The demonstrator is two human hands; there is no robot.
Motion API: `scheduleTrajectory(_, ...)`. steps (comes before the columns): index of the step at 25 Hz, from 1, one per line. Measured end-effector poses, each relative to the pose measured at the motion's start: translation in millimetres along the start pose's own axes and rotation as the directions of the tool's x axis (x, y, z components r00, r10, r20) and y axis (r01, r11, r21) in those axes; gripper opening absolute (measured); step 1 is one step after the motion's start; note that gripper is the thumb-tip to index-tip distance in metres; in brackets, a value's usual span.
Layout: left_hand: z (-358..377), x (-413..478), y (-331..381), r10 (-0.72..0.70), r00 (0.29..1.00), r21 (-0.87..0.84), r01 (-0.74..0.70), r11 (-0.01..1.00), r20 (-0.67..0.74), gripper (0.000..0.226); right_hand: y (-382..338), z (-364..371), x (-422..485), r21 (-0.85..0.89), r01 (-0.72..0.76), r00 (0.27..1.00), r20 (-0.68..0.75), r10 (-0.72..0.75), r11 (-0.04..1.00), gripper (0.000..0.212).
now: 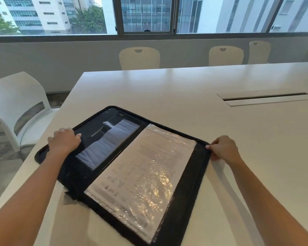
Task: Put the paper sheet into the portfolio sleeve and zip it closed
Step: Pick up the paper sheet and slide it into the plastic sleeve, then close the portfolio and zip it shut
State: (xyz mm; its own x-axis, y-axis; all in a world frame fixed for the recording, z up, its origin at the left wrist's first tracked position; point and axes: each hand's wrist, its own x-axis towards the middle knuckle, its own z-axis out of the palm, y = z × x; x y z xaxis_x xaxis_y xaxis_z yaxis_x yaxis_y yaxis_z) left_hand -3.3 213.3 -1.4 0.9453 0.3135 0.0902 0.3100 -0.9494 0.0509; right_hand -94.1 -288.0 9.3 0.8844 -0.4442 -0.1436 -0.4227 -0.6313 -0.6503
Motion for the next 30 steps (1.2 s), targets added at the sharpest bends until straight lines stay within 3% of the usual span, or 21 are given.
scheduleTrajectory(3,2,-2,-14,-0.062,0.998,-0.028,0.062,0.998,-0.012,0.048,-22,12,23,-0.039,0.014,0.999,-0.050,-0.015,0.999,0.021)
scheduleTrajectory(6,1,0,-29,-0.090,0.996,-0.056,0.089,0.994,-0.016,0.046,-28,25,15,-0.128,0.017,1.000,-0.012,-0.018,0.992,0.038)
scheduleTrajectory(10,-1,2,-52,-0.095,0.995,-0.137,0.098,0.986,0.029,0.034,-12,71,-43,-0.285,0.184,0.978,-0.043,-0.204,0.941,0.065)
scheduleTrajectory(14,-9,2,-66,-0.116,0.984,-0.219,0.143,0.965,0.134,0.029,4,99,-68,-0.356,0.284,0.956,0.035,-0.291,0.890,0.063)
scheduleTrajectory(24,-35,-21,-94,-0.072,0.898,-0.406,0.266,0.874,0.434,0.028,-6,87,12,-0.335,0.462,0.887,0.169,-0.430,0.821,0.059)
scheduleTrajectory(30,-78,-62,-84,-0.022,0.951,-0.603,0.212,0.769,0.308,0.037,-13,78,31,-0.285,0.504,0.862,0.226,-0.454,0.815,0.057)
